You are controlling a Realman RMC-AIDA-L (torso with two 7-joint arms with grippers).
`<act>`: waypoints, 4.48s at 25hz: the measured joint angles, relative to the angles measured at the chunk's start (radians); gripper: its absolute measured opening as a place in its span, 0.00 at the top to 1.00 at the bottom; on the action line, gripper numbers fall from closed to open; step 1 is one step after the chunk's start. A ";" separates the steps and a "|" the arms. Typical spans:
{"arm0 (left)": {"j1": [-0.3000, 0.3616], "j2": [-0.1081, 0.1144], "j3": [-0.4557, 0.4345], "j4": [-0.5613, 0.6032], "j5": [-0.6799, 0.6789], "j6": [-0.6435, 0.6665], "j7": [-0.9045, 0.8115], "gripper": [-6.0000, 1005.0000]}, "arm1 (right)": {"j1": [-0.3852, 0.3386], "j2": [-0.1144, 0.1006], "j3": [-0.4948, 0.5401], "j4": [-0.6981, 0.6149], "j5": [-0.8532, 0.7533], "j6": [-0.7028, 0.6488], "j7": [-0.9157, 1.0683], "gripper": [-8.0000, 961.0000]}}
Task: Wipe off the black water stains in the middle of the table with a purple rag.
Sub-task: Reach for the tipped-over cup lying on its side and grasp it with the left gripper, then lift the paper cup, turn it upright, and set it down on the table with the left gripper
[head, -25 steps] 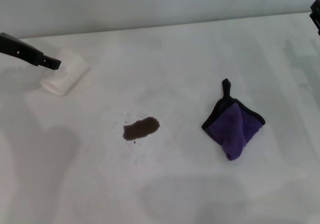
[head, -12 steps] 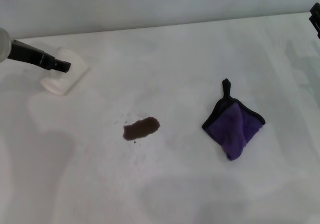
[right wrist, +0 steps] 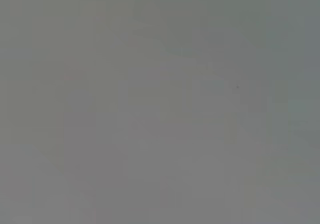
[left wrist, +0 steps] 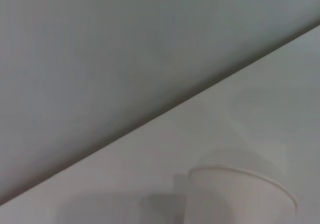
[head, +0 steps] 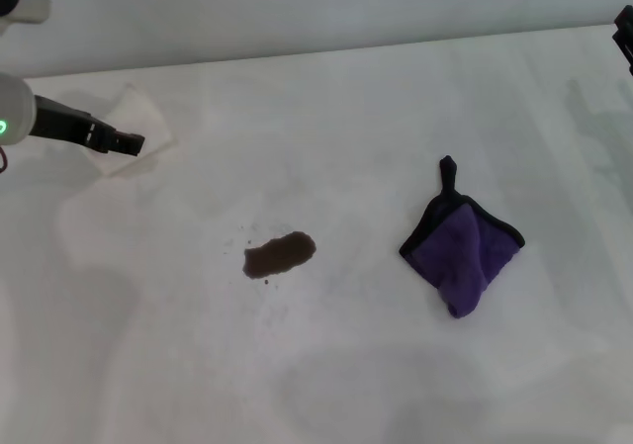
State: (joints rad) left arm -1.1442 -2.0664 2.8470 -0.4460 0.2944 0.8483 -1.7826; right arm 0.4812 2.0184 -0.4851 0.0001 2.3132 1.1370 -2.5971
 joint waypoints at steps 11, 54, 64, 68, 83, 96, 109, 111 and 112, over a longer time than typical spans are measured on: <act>0.019 0.001 0.000 0.011 -0.067 -0.027 0.035 0.14 | 0.007 -0.001 -0.004 0.000 0.000 -0.013 0.000 0.17; 0.134 -0.011 -0.001 0.163 -0.803 -0.065 0.678 0.25 | 0.006 -0.003 -0.006 -0.012 0.000 -0.013 0.000 0.17; 0.425 -0.014 -0.004 0.518 -1.432 0.211 1.566 0.25 | 0.011 -0.004 -0.006 -0.015 0.000 -0.014 -0.007 0.17; 0.518 -0.018 -0.004 0.640 -1.573 0.300 1.770 0.25 | 0.012 -0.004 -0.006 -0.025 0.000 -0.014 -0.009 0.17; 0.644 -0.028 -0.005 0.774 -1.608 0.139 1.770 0.25 | 0.009 -0.003 -0.033 -0.026 0.000 -0.011 -0.001 0.17; 0.662 -0.028 -0.005 0.777 -1.610 0.067 1.769 0.25 | 0.004 -0.004 -0.033 -0.026 0.000 -0.016 0.000 0.17; 0.698 -0.029 -0.004 0.783 -1.611 0.042 1.778 0.25 | 0.011 -0.004 -0.033 -0.026 0.000 -0.024 -0.002 0.17; 0.703 -0.029 -0.003 0.785 -1.611 0.040 1.778 0.25 | 0.011 -0.004 -0.033 -0.026 0.000 -0.024 -0.002 0.17; 0.704 -0.029 -0.003 0.786 -1.611 0.040 1.779 0.25 | 0.011 -0.004 -0.033 -0.026 0.000 -0.024 -0.002 0.17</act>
State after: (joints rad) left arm -0.4400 -2.0951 2.8439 0.3400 -1.3162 0.8881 -0.0039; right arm 0.4924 2.0141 -0.5185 -0.0261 2.3132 1.1129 -2.5988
